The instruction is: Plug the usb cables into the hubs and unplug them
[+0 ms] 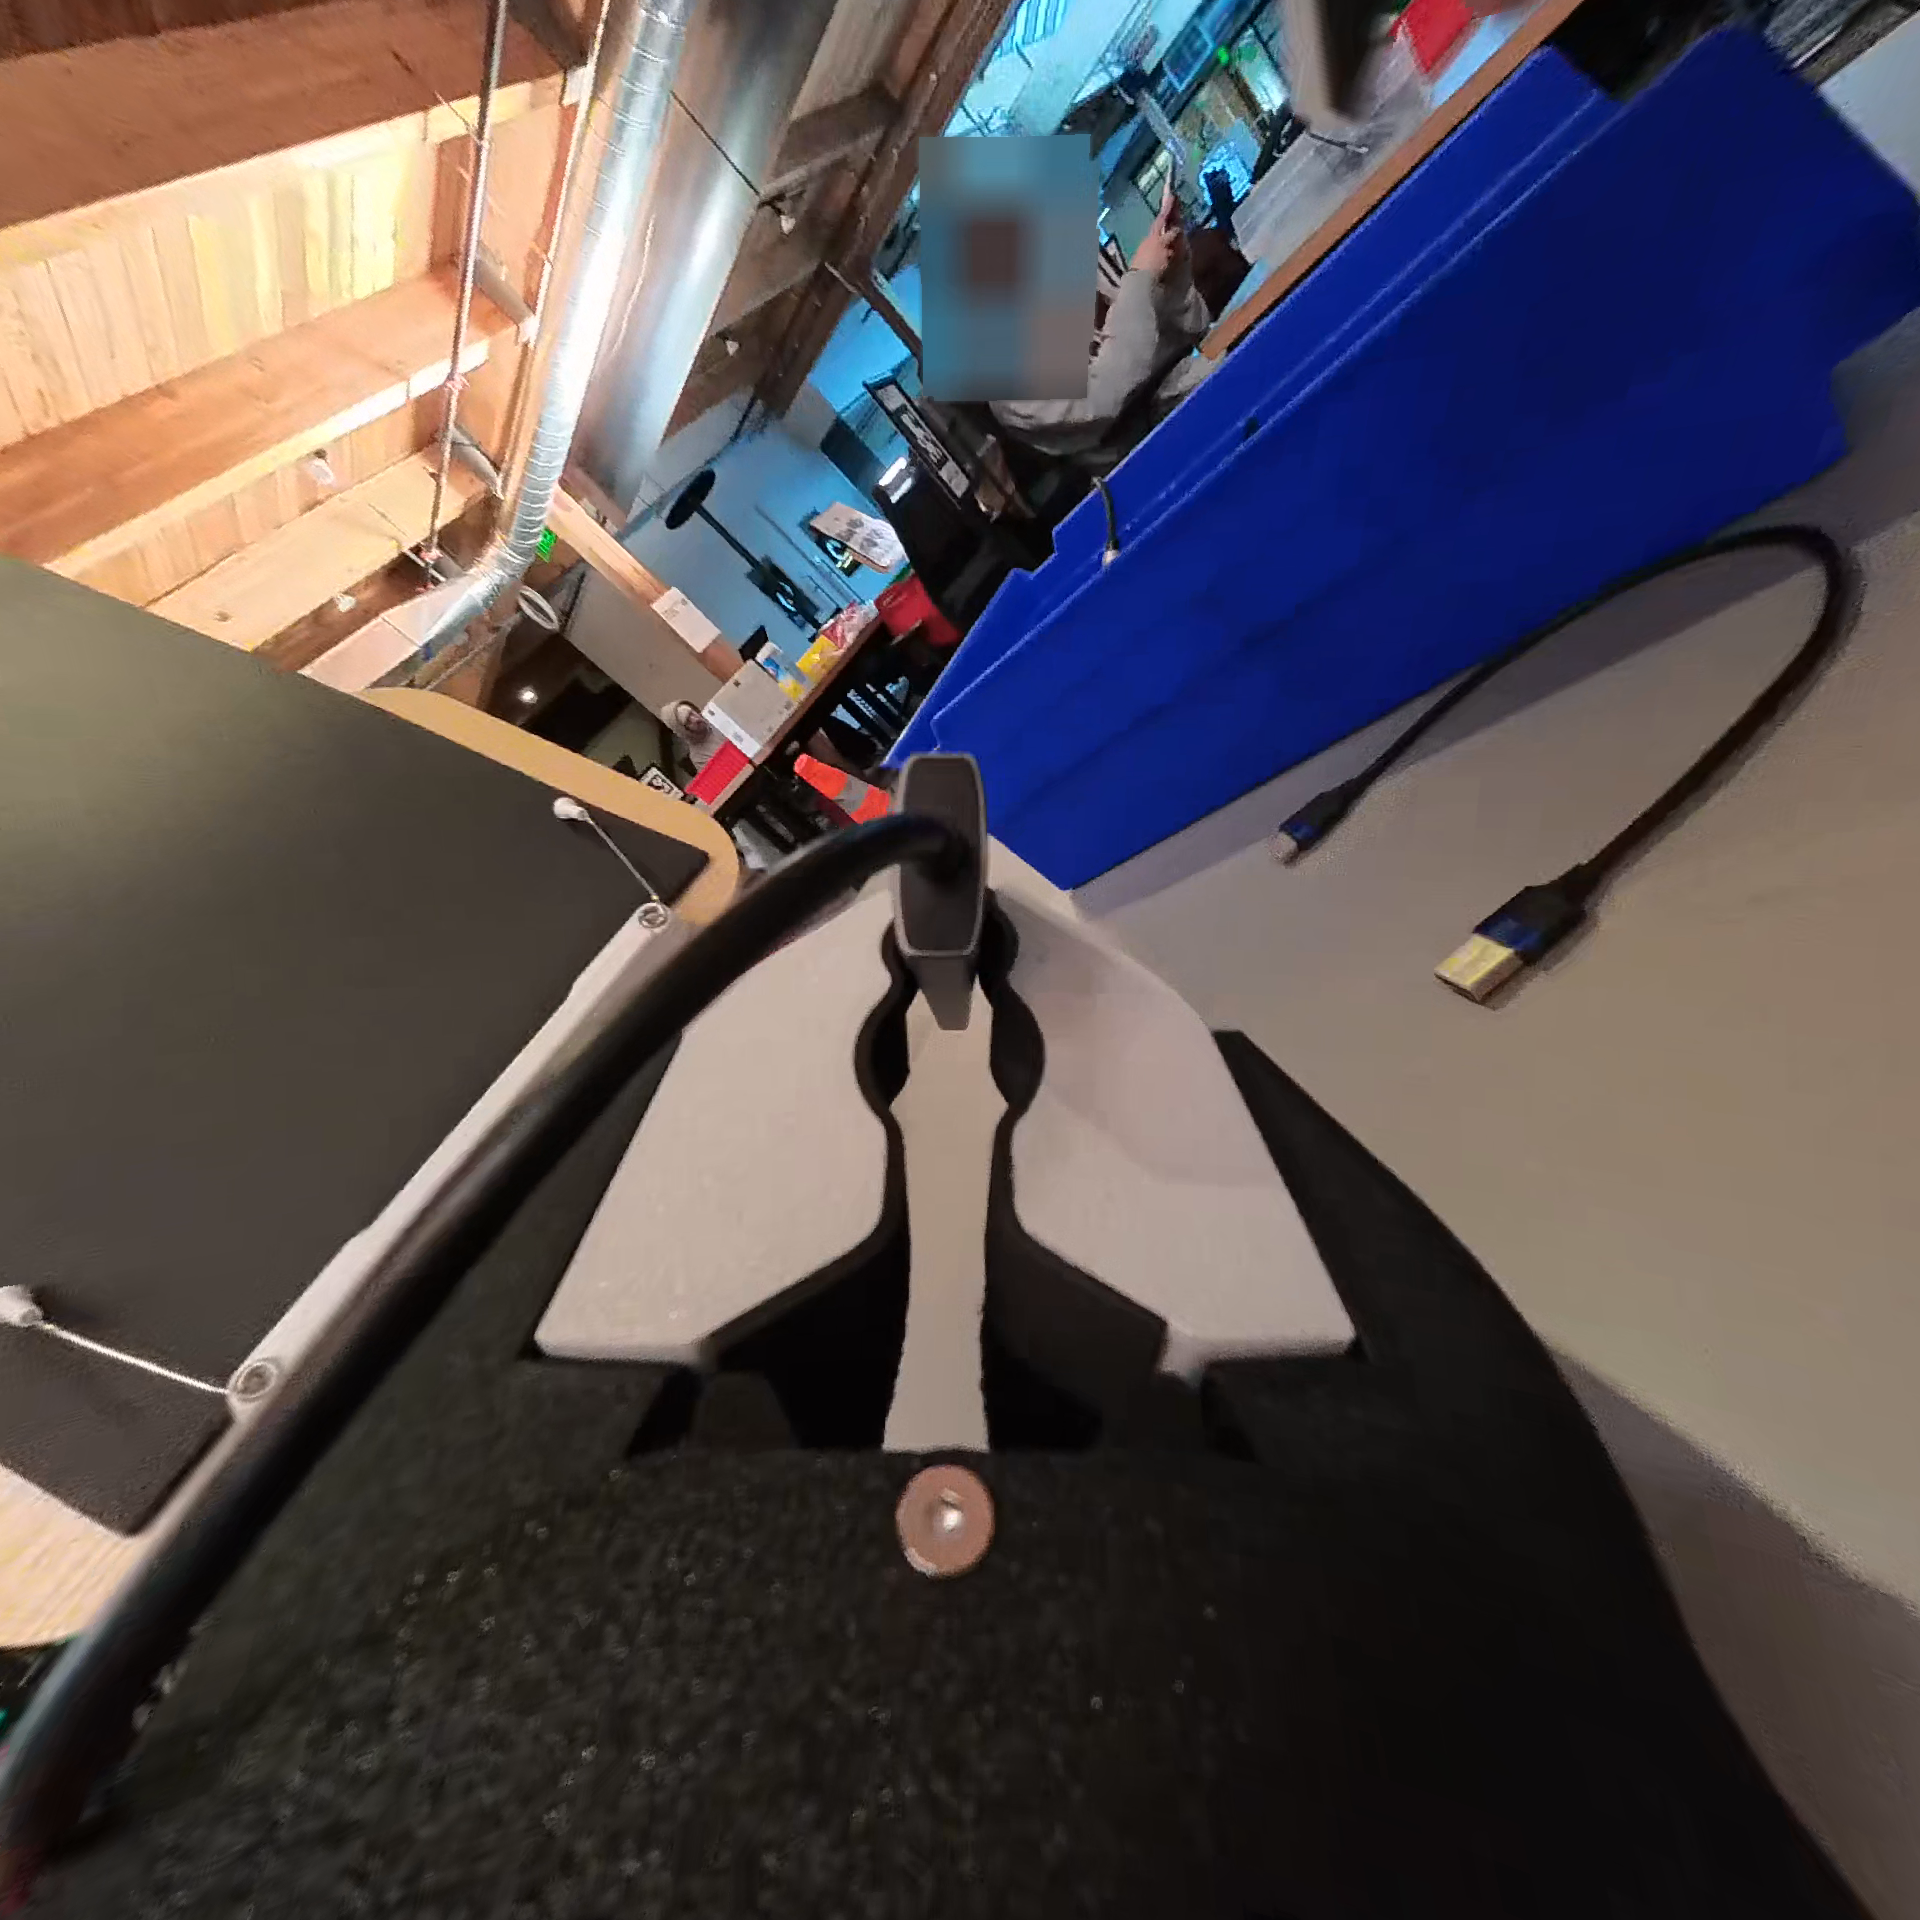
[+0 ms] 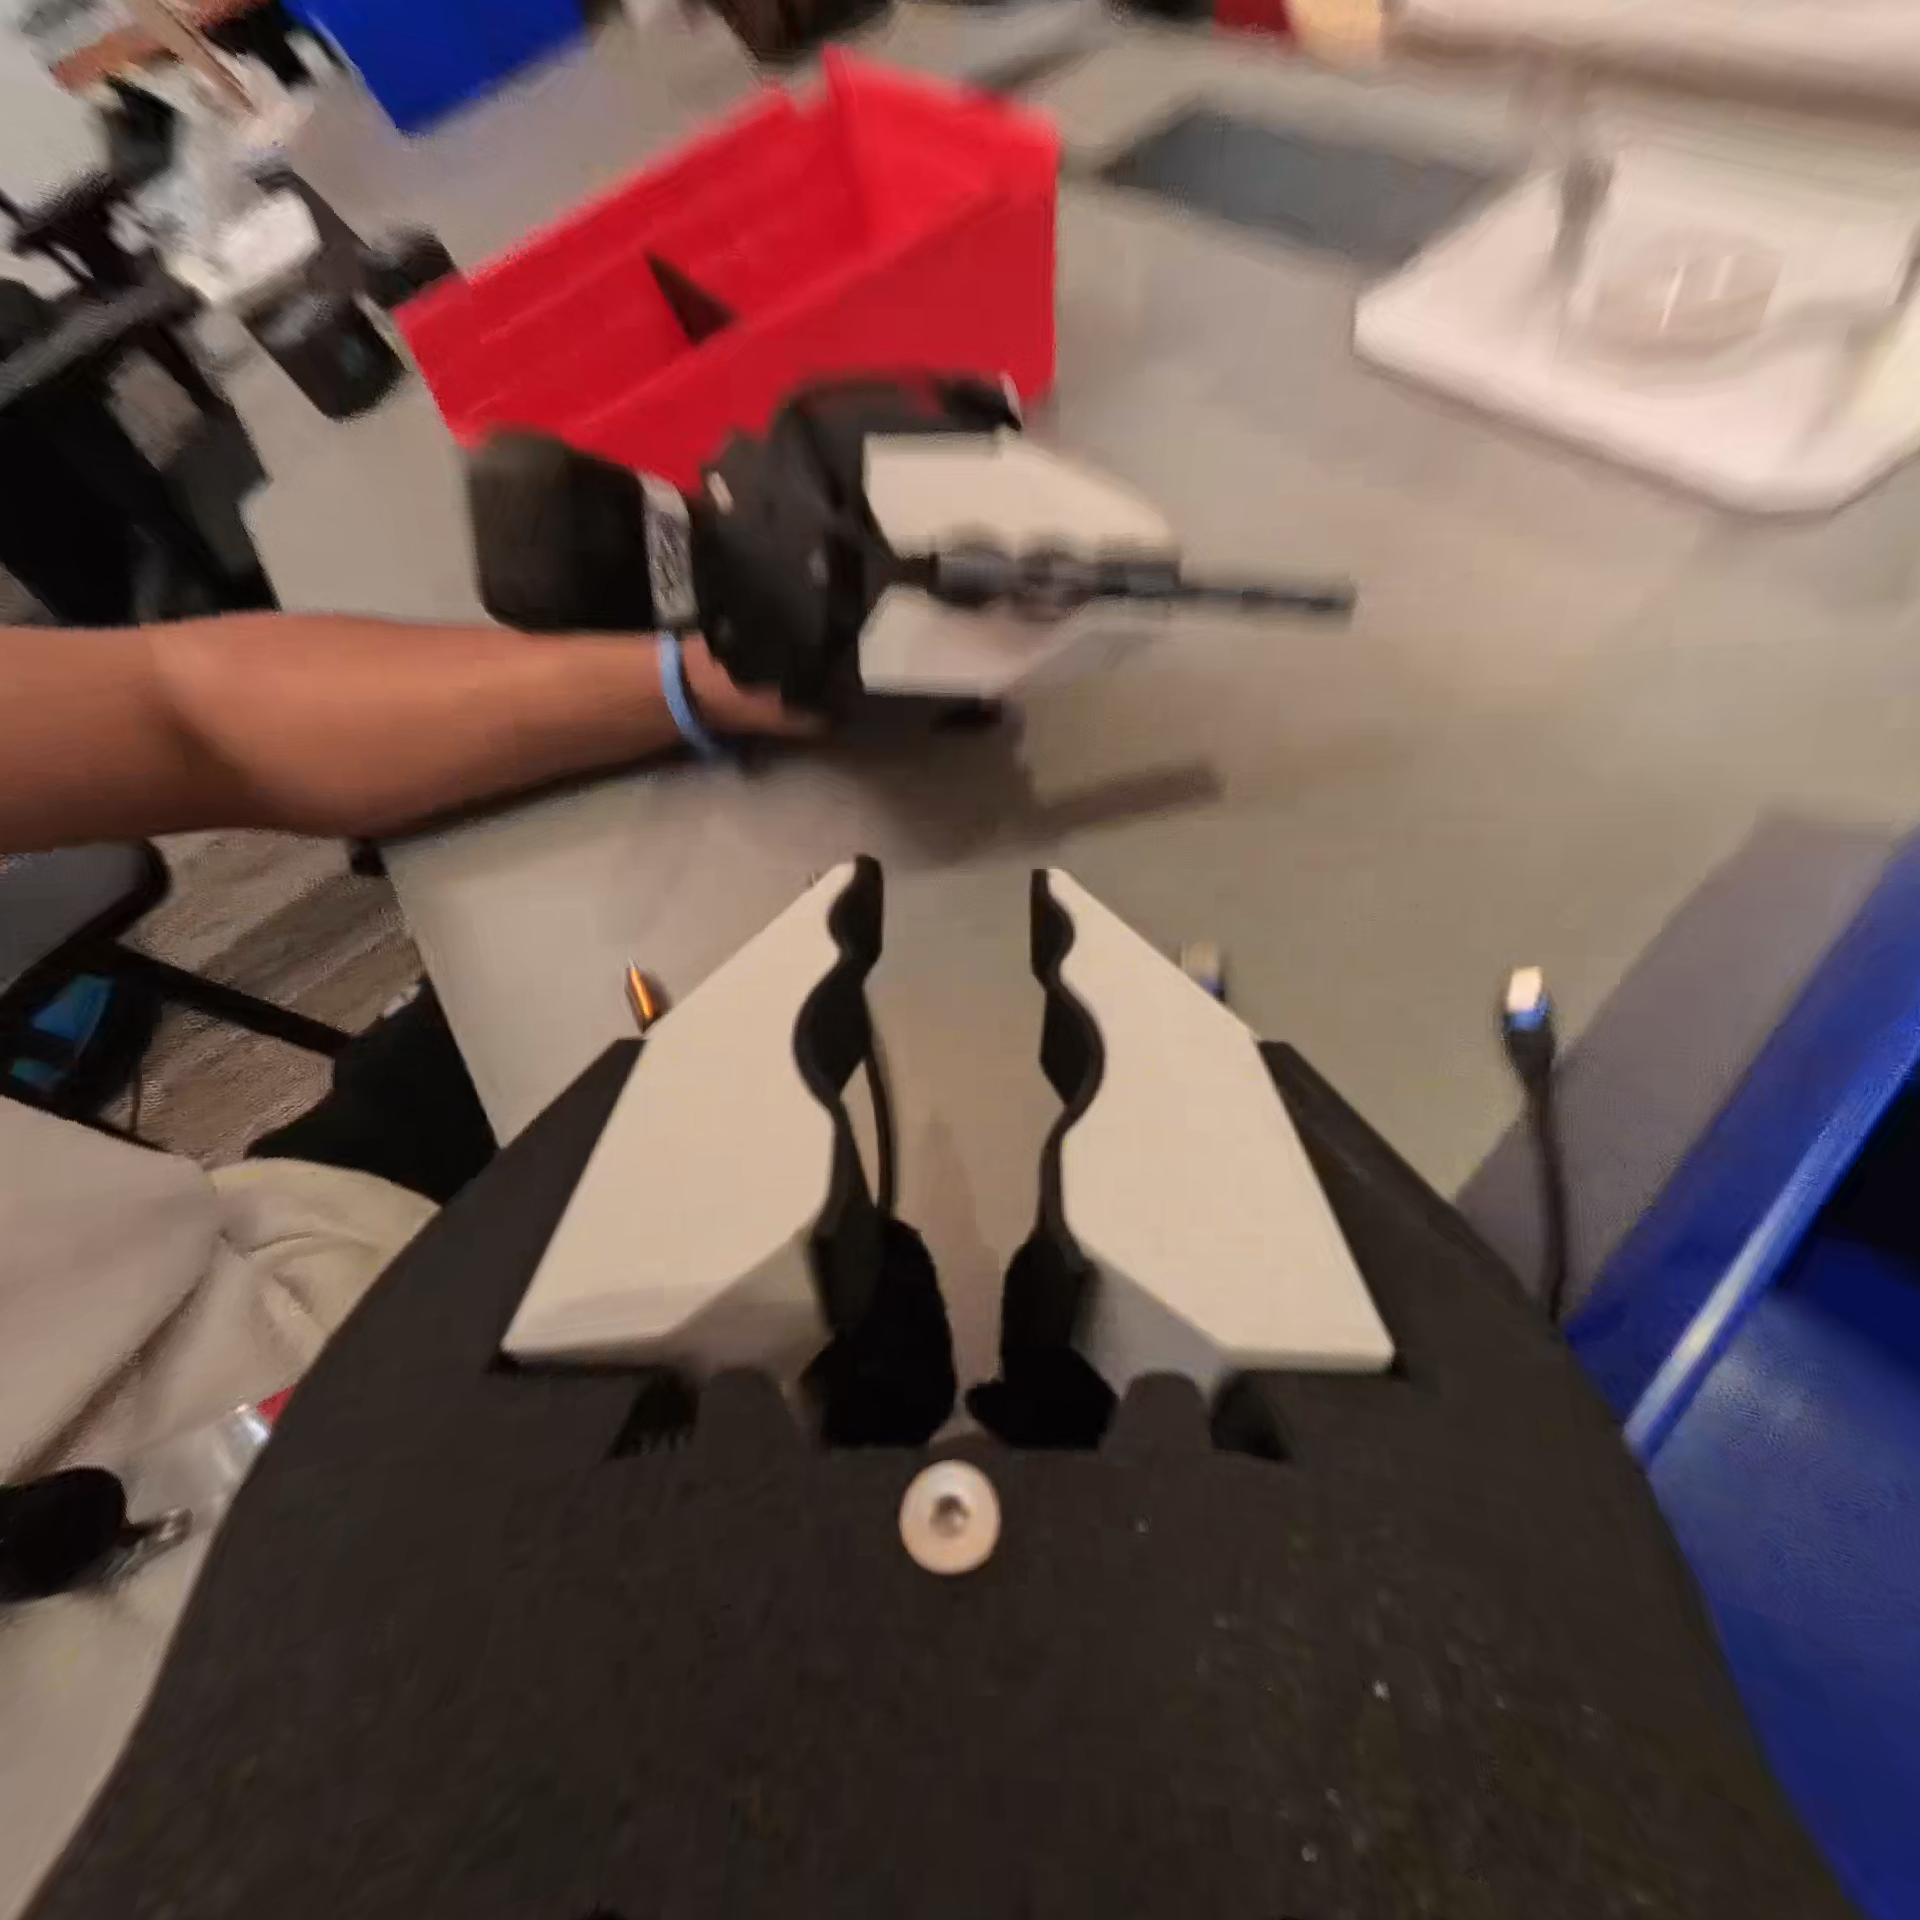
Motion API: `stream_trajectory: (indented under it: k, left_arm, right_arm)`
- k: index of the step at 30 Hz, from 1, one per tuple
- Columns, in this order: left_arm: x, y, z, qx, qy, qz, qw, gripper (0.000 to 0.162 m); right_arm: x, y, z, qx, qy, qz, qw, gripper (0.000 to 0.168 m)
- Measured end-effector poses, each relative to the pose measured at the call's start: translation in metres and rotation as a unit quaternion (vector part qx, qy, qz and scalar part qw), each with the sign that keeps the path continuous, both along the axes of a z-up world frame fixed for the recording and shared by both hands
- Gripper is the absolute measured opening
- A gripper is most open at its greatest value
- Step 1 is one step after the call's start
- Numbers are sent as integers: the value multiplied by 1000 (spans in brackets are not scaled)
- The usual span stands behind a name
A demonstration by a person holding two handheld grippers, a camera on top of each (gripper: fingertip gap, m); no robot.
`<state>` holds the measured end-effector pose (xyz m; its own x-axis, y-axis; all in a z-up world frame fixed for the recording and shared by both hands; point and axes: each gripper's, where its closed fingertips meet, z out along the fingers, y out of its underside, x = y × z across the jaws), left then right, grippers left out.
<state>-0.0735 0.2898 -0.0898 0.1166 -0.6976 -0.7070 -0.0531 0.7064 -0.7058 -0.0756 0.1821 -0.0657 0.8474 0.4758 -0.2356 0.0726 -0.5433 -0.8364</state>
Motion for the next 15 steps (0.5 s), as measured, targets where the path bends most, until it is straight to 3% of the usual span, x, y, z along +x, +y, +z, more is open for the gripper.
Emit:
stream_trajectory:
  k: [3,6,11,15]
  left_arm:
    - [2,0,-5,5,14,4,1000,10]
    - [3,-3,-8,2,22,-7,1000,10]
    - [3,-4,-8,-9,22,-14,1000,10]
    - [3,-2,-7,-17,17,-15,1000,10]
  right_arm:
    - [16,2,-55,-7,-27,-119,993,28]
    - [25,5,-77,6,4,-211,978,29]
    - [48,14,-122,-70,-166,-193,965,30]
    - [29,17,-130,-93,-169,-153,969,3]
